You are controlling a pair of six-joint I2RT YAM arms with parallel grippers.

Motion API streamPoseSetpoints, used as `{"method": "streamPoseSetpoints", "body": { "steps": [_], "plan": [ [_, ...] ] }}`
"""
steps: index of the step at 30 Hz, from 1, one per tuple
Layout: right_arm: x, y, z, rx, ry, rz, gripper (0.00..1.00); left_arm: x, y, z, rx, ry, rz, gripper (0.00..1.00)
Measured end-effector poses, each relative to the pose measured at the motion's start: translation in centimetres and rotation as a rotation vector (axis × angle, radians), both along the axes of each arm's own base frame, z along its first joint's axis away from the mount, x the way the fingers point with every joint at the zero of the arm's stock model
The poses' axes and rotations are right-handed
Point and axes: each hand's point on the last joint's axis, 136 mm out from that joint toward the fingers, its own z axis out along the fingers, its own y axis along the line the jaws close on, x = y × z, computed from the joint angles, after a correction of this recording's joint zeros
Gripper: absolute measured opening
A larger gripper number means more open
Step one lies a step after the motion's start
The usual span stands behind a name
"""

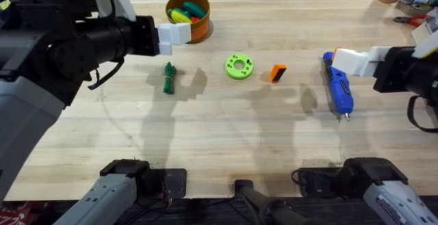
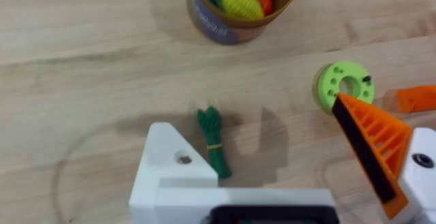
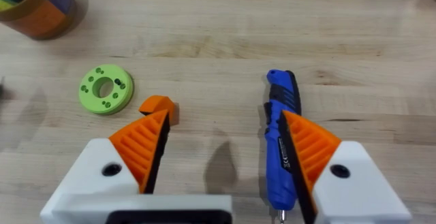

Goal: Pick up the gripper from the table and insert it into the empty holder that is missing its gripper. Then pick up a screw, insert it into the mounting hole, and use the screwdriver to tighten it. Finally, clean up the table by picking up the vegetable and placing it into the bucket.

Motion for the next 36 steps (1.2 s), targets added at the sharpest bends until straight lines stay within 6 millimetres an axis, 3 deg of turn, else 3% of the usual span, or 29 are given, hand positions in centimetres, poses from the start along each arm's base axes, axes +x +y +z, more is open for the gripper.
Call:
{"method": "streamPoseSetpoints", "body": {
  "steps": [10,14,16,17,20,25,36],
  "plan": [
    [-0.2,0.0,-0.3,0.000,0.017,-0.001,0.929,-0.8,0.6,-1.3,0.023,0.064,0.027,0.985],
    [-0.2,0.0,-0.3,0.000,0.017,-0.001,0.929,-2.5,0.8,-2.4,0.037,0.167,0.033,0.986],
    [-0.2,0.0,-0.3,0.000,0.017,-0.001,0.929,-3.5,0.9,-2.1,0.042,0.220,0.032,0.986],
    [-0.2,0.0,-0.3,0.000,0.017,-0.001,0.929,-4.2,1.0,-0.7,0.049,0.256,0.036,0.986],
    [-0.2,0.0,-0.3,0.000,0.017,-0.001,0.929,-4.6,1.2,0.0,0.058,0.289,0.041,0.986],
    [-0.2,0.0,-0.3,0.000,0.017,-0.001,0.929,-4.9,1.4,-2.0,0.073,0.393,0.047,0.986],
    [-0.3,0.0,-0.4,0.000,0.022,-0.001,0.929,-4.8,1.4,-4.3,0.083,0.493,0.039,0.986]
  ]
}}
